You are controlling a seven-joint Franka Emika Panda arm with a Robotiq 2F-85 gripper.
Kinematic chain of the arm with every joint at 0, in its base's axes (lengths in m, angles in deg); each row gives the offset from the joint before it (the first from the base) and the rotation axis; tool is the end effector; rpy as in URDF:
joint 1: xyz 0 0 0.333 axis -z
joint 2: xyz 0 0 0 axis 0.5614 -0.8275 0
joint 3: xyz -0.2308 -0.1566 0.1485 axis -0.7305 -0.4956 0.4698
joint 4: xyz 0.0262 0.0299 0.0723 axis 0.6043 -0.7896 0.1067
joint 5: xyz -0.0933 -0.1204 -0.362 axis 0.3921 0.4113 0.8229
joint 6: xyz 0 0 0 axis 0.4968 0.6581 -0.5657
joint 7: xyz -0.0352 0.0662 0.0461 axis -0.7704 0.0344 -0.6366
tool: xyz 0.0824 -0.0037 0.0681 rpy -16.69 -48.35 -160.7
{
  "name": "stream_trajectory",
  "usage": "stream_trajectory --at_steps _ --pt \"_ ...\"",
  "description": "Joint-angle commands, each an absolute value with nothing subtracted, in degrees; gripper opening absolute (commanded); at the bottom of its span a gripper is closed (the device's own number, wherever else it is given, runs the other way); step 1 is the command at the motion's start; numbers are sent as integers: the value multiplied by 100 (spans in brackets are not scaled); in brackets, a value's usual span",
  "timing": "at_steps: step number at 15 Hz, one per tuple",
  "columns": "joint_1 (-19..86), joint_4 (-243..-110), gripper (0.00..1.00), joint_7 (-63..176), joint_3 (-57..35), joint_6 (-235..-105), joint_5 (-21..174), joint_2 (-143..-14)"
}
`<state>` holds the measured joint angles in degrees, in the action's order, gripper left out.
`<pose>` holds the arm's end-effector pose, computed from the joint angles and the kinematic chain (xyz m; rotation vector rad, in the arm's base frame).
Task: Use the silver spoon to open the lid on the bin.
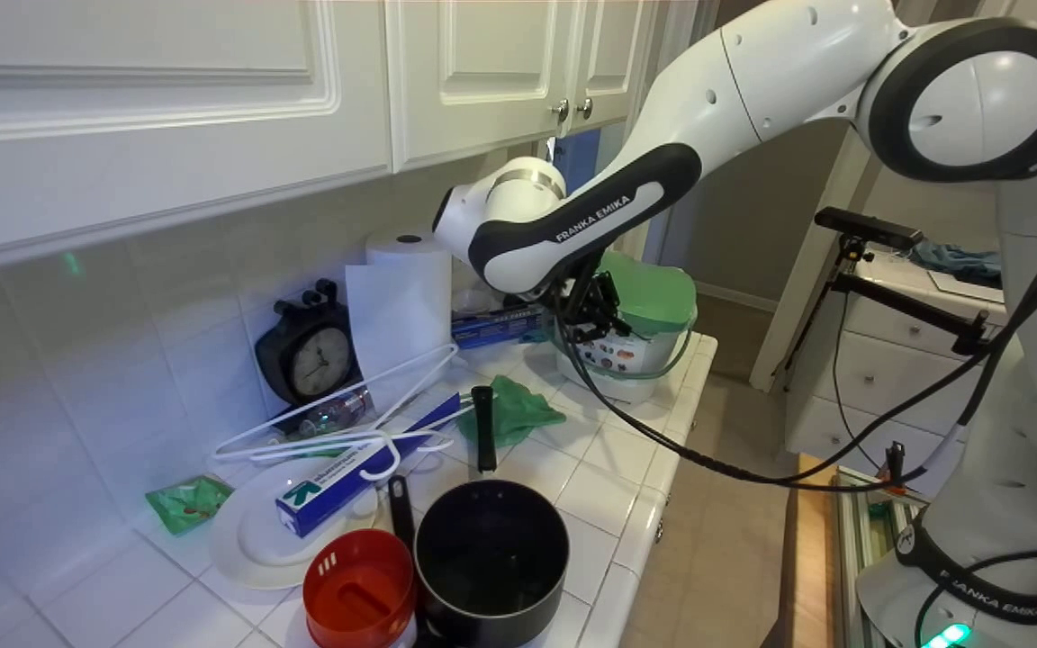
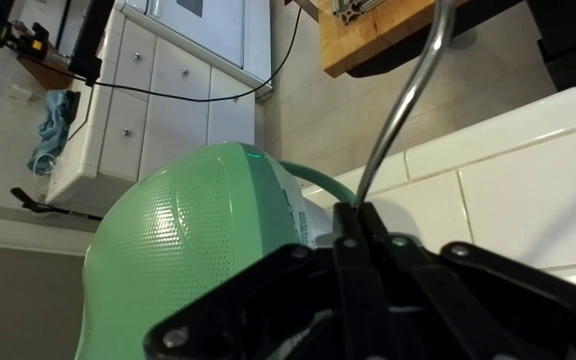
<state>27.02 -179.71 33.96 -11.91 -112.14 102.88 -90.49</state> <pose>0.5786 -0.0341 0.3033 2.2370 -0.3948 -0.7966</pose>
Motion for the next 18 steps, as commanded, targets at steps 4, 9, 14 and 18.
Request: stream_trajectory --at_steps 4,9,14,18 --pt "2674 -17771 4 3589 -1161 -10989 10577 -9175" --pt "2679 -17733 4 3612 -1132 -11026 10547 -9257" --pt "2678 -17691 4 3649 -1125 -11041 10555 -9361" --pt "2676 -17645 4 3661 -1141 -11059 10603 -9402"
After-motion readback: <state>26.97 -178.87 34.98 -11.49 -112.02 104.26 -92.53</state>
